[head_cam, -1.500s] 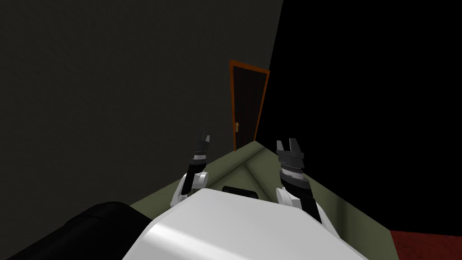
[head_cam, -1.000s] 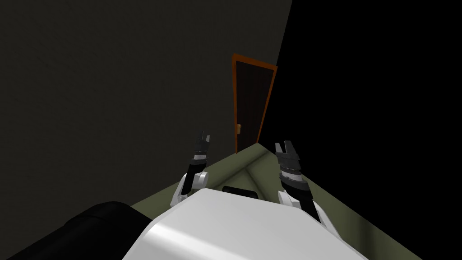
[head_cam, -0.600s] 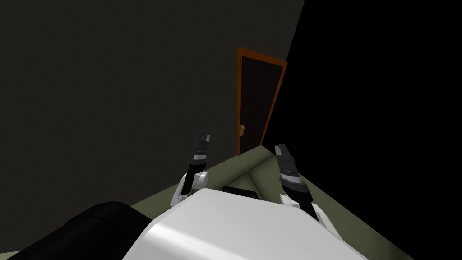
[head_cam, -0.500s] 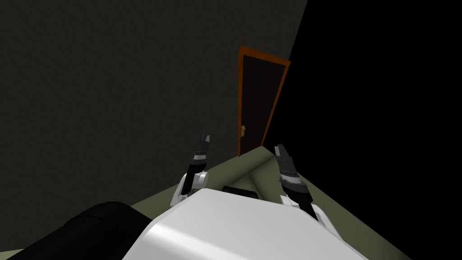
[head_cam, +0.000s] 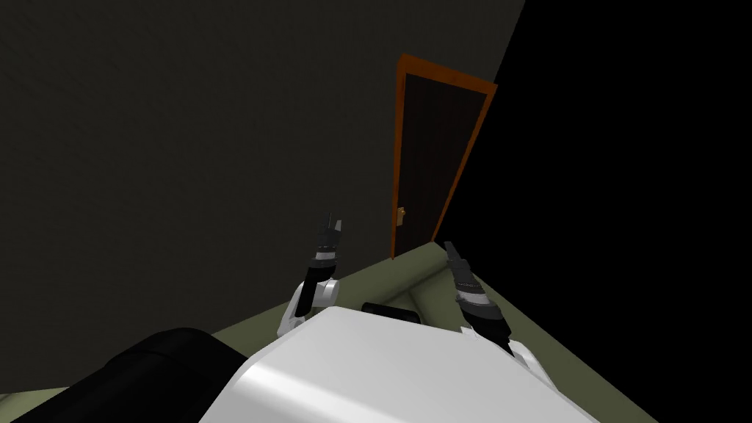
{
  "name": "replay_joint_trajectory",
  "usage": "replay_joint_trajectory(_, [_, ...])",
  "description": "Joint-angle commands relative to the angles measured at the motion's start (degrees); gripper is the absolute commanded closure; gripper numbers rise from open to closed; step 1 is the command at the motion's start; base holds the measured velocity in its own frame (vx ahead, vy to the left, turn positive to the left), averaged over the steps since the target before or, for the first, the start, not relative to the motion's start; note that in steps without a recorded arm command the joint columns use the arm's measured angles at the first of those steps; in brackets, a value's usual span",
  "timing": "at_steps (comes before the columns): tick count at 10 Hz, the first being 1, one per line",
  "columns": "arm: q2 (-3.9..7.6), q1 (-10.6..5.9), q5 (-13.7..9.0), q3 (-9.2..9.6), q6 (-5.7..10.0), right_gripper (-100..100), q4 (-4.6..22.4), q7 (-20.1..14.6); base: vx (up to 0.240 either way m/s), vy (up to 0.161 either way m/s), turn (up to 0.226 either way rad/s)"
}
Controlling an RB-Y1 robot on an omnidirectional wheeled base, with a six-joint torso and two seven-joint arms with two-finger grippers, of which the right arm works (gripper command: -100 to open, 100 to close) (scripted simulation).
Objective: Pull the door open
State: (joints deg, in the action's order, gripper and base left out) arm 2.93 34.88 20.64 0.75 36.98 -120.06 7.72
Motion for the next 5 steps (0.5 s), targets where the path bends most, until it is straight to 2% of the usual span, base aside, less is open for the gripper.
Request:
replay_joint_trajectory(1, [0.22, 0.28, 1.5, -0.42, 0.39, -100, 1.0, 1.8, 0.131, 0.026, 0.107])
replay_joint_trajectory(5, [0.52, 1.51, 5.8, -1.46, 1.58, -100, 3.6, 6.5, 0.148, 0.011, 0.111])
